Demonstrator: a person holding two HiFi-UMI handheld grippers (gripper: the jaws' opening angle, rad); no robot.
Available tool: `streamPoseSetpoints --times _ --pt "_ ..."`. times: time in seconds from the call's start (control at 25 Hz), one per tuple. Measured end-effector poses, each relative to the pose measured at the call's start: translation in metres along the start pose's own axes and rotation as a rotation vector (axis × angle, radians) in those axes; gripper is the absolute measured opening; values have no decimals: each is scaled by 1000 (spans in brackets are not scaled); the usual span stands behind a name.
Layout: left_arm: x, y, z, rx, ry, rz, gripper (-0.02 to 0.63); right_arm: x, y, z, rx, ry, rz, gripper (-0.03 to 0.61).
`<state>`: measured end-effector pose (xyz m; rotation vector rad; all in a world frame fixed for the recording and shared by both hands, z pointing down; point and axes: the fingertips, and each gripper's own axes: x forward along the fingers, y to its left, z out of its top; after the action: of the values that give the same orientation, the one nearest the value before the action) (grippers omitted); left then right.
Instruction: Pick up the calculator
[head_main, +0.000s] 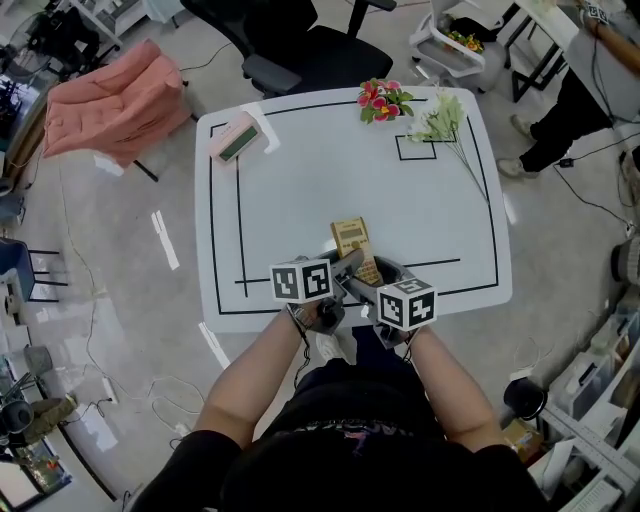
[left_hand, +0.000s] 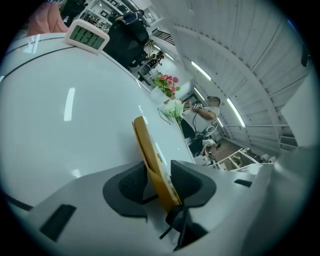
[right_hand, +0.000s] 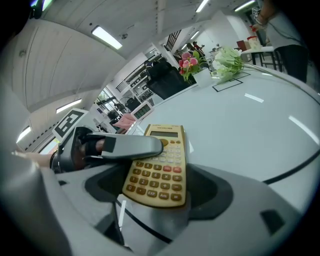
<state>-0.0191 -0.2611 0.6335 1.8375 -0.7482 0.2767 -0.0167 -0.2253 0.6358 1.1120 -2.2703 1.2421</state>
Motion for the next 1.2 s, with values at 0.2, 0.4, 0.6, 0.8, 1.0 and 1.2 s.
streamPoseSetpoints --times 0.2,0.4,0.6,0.8,1.0,1.2 --pt "-5 1 4 -18 -26 9 122 3 3 0 -61 4 -6 379" --pt "-18 -5 19 -42 -120 -6 106 0 13 13 -164 -55 -10 379" --pt "-43 -5 41 -36 -223 7 84 -10 26 28 -273 -122 -16 377" --pt "-75 -6 56 9 -304 31 83 -25 34 41 -305 -195 -28 377" --pt "-117 -15 67 106 -386 62 83 -50 48 64 -375 -295 -69 346" --pt "-159 -37 68 254 -448 103 82 -77 70 89 -447 -414 -120 270"
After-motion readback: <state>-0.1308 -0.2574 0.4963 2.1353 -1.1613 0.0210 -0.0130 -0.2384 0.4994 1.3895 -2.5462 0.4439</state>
